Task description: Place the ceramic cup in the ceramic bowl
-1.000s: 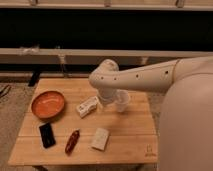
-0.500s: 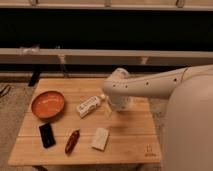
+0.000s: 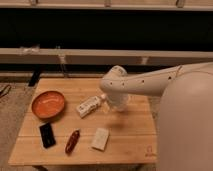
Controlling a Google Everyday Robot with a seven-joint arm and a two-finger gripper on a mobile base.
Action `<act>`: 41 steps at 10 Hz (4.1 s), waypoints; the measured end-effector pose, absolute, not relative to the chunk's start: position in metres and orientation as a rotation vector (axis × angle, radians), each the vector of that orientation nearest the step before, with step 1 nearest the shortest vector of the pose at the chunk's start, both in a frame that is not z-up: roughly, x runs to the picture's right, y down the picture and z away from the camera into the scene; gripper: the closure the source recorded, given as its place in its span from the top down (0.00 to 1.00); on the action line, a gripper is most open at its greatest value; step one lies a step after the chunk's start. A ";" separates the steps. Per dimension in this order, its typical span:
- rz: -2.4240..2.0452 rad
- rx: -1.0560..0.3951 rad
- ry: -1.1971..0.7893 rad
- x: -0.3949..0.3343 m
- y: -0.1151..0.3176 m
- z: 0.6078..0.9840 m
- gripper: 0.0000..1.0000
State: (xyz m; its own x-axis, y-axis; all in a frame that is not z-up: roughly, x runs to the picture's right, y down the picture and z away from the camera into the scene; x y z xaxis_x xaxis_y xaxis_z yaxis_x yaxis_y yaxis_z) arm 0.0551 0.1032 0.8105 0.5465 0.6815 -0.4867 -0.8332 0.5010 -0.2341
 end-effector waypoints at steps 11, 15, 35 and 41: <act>0.880 -0.464 0.441 0.046 0.127 0.843 0.12; 0.796 -0.475 0.414 -0.015 0.095 0.830 0.00; 0.183 -0.622 0.000 -0.348 0.061 0.823 0.44; 0.131 -0.630 -0.045 -0.362 0.073 0.837 0.71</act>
State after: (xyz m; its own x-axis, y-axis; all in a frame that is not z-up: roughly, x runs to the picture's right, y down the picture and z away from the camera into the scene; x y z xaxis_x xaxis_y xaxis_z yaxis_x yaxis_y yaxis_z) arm -0.3624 0.0734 0.8369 0.9908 0.1355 0.0023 -0.1080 0.7998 -0.5904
